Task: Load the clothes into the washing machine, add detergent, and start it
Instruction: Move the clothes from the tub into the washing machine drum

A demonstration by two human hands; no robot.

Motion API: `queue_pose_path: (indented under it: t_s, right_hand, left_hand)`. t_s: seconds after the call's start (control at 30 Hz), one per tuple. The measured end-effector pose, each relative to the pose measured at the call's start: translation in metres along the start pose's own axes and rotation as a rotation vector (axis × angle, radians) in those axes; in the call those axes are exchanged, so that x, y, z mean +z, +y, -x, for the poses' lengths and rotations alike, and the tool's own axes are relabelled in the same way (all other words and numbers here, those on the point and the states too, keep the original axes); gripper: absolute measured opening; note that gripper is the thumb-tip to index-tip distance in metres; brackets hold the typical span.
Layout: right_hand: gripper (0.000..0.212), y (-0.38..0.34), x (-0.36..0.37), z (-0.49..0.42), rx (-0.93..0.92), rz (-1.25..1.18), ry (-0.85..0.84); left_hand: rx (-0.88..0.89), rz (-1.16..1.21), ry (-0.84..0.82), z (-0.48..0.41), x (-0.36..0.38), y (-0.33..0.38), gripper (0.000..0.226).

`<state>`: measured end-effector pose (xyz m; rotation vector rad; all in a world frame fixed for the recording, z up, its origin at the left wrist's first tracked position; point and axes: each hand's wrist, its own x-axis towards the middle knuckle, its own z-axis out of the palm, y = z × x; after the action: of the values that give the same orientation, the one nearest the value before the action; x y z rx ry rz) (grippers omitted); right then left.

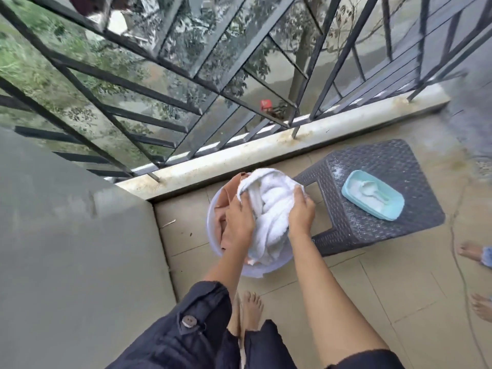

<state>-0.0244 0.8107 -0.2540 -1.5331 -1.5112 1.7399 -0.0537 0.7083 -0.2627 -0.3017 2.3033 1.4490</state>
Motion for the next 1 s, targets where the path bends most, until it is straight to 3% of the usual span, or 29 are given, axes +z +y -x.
queue_pose_path:
  t_s: [0.07, 0.23, 0.47, 0.7, 0.87, 1.0]
  right_hand:
    - [0.029, -0.036, 0.002, 0.022, 0.014, -0.025, -0.042]
    - [0.026, -0.117, 0.008, 0.074, 0.039, -0.033, -0.192]
    - [0.023, -0.188, 0.034, 0.146, 0.049, -0.037, -0.4]
    - [0.023, -0.23, 0.092, 0.225, 0.025, 0.0, -0.571]
    - [0.048, -0.231, 0.158, 0.305, 0.062, -0.047, -0.724]
    - [0.029, -0.224, 0.211, 0.379, 0.032, -0.102, -0.854]
  left_hand:
    - [-0.022, 0.045, 0.066, 0.012, -0.019, 0.031, 0.059]
    - [-0.026, 0.106, 0.187, 0.047, -0.074, 0.103, 0.048]
    - [0.005, 0.109, 0.348, 0.088, -0.158, 0.165, 0.056]
    - [0.027, 0.208, 0.465, 0.105, -0.264, 0.191, 0.053]
    - [0.03, 0.201, 0.509, 0.109, -0.367, 0.186, 0.058]
    - [0.06, 0.224, 0.564, 0.112, -0.454, 0.169, 0.059]
